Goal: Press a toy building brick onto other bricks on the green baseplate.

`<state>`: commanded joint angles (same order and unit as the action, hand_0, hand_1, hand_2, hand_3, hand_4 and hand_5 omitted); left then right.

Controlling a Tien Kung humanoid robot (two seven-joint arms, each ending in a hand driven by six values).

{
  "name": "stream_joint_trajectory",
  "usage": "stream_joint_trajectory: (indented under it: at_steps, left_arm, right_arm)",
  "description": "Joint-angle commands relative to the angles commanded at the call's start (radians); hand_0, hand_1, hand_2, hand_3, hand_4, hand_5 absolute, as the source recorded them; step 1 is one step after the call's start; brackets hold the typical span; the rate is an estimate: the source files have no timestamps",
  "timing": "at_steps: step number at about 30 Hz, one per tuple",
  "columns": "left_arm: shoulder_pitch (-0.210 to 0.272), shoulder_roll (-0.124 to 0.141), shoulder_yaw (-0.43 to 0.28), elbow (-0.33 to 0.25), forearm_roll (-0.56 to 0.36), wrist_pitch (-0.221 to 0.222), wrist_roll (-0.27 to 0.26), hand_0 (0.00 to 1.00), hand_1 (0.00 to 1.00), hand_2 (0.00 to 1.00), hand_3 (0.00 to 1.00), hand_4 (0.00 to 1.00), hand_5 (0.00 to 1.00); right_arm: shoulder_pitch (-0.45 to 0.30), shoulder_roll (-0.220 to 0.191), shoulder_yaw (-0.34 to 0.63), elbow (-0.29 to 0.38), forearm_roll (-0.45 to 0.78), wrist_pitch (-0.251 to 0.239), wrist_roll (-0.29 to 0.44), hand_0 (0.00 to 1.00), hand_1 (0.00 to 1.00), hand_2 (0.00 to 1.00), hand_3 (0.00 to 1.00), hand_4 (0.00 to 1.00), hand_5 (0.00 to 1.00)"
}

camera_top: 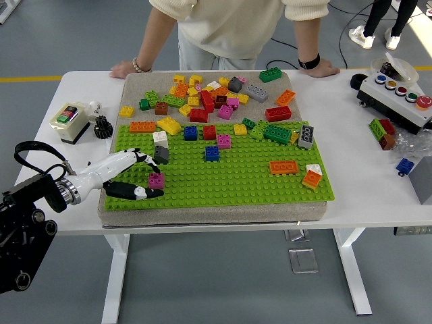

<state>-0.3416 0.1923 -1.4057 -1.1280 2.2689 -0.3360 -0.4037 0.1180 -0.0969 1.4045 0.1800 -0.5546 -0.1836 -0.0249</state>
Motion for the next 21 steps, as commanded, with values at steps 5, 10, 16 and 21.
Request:
stream_joint_trajectory:
  at_steps: [5, 10, 16, 21]
  left_arm:
    - [0.006, -0.002, 0.002, 0.008, 0.0, 0.004, -0.002, 0.998, 0.852, 0.843, 0.652, 0.998, 0.748]
    - [0.009, -0.007, 0.006, 0.018, 0.0, 0.008, -0.002, 0.998, 0.852, 0.843, 0.652, 0.998, 0.748]
    - [0.006, -0.014, 0.01, 0.029, 0.0, 0.011, -0.002, 0.998, 0.85, 0.842, 0.649, 0.998, 0.747]
    - [0.004, -0.017, 0.012, 0.037, 0.0, 0.019, -0.002, 0.998, 0.85, 0.84, 0.647, 0.998, 0.748]
  right_arm:
    - [-0.001, 0.001, -0.001, 0.0, 0.002, 0.0, 0.0, 0.727, 0.661, 0.707, 0.578, 0.915, 0.498]
    - [-0.002, 0.001, -0.001, 0.0, 0.002, 0.0, 0.0, 0.727, 0.661, 0.707, 0.578, 0.915, 0.498]
    - [-0.001, 0.001, -0.001, 0.0, 0.003, 0.0, 0.0, 0.727, 0.661, 0.707, 0.577, 0.914, 0.498]
    - [-0.001, 0.0, -0.002, 0.0, 0.004, 0.0, 0.0, 0.727, 0.66, 0.707, 0.577, 0.915, 0.499]
